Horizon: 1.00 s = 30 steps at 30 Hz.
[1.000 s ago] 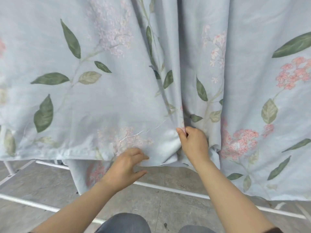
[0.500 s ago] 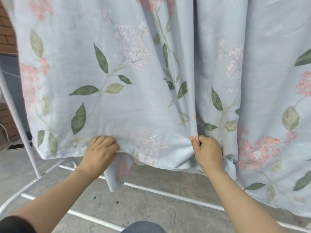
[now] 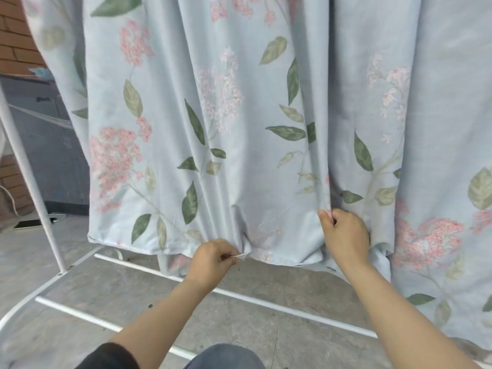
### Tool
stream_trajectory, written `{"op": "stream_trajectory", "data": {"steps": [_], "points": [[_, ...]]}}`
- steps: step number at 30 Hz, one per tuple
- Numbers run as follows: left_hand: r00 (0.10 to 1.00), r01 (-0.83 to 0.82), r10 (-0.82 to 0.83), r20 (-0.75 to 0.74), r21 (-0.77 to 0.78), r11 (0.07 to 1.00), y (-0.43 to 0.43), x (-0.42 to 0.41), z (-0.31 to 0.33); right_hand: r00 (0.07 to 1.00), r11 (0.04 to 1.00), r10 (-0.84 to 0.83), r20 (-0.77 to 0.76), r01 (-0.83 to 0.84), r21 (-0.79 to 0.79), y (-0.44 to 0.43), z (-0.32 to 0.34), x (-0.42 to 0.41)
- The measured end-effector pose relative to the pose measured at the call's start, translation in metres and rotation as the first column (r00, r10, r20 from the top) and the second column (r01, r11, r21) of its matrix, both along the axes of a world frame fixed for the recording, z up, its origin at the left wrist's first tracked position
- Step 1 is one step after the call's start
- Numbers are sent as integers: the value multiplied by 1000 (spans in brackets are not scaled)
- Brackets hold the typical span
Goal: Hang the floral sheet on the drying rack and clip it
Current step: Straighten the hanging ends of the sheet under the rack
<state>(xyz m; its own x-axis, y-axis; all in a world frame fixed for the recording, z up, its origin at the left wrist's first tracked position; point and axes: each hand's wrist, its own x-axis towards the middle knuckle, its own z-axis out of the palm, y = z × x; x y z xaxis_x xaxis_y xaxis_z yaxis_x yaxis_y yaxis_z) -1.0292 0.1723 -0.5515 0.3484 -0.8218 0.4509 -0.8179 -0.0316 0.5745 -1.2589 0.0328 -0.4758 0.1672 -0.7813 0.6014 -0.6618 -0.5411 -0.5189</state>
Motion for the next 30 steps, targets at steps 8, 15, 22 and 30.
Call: {"op": "stream_trajectory", "data": {"steps": [8, 15, 22, 30], "points": [[988, 54, -45, -146, 56, 997, -36, -32, -23, 1000, 1000, 16, 27, -16, -8, -6, -2, -13], [977, 50, -37, -211, 55, 997, -41, -47, -32, 999, 1000, 21, 24, -22, 8, -5, -4, -13], [975, -27, 41, -219, 67, 997, -36, -26, -36, 1000, 1000, 24, -6, -24, 4, -2, -3, -11], [983, -89, 112, -147, 155, 984, -15, -13, -43, 1000, 999, 26, -8, -26, 48, 3, -16, -1]]}}
